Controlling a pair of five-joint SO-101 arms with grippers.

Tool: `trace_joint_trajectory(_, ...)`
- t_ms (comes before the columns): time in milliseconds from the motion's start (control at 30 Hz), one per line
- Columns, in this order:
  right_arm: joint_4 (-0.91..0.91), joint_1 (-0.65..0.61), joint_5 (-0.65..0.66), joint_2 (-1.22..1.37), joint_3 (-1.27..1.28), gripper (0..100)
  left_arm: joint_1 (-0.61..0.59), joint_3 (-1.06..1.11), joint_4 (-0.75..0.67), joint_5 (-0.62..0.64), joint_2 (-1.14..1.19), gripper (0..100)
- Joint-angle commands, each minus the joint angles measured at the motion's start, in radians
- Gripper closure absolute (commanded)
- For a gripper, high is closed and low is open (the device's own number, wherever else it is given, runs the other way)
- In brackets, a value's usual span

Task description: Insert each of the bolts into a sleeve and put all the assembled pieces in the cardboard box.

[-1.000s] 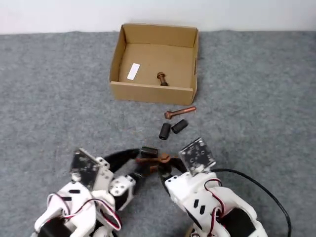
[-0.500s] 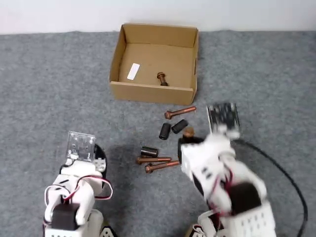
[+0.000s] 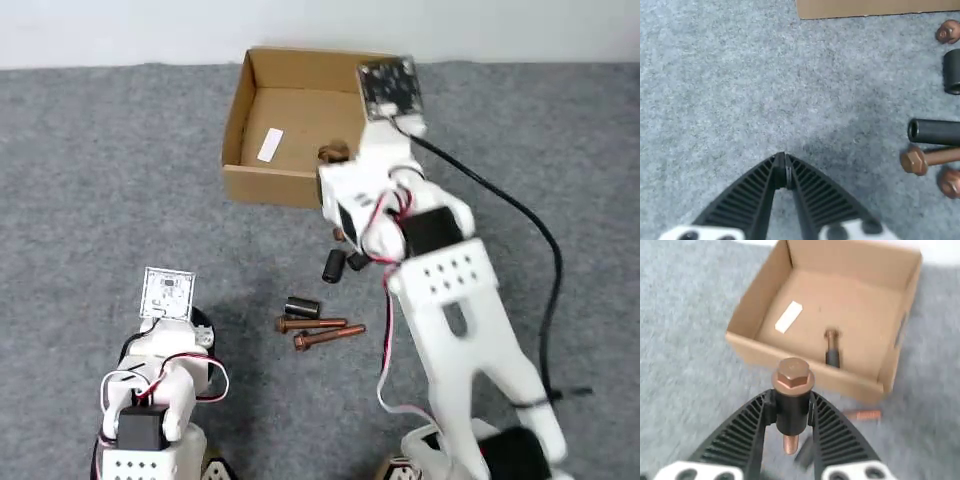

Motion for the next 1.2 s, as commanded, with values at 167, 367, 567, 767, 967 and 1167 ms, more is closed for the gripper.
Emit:
trace_joint_trajectory(167,-0.332,0.124,0.075,0.239,-0.104,99.1,-0.005,-0.002,-0.043,-0.008,-0.009,99)
trace_joint_trajectory(367,-0.472,0.142,0.109,0.364,-0.106,99.1,-0.005,-0.002,-0.046,0.077,-0.009,99)
trace_joint_trajectory(567,-0.535,0.145,0.186,0.478,-0.106,99.0,-0.005,-0.002,-0.046,0.081,-0.009,99)
trace_joint_trajectory(767,-0.492,0.147,0.227,0.535,-0.104,99.0,-0.005,-0.002,-0.046,0.081,-0.009,99)
trace_joint_trajectory(967,-0.384,0.147,0.227,0.533,-0.106,92.4,-0.005,-0.002,-0.048,0.081,-0.009,99)
trace_joint_trajectory(1167,-0.225,0.14,0.216,0.532,-0.216,85.4,-0.005,-0.002,-0.048,0.081,-0.009,99)
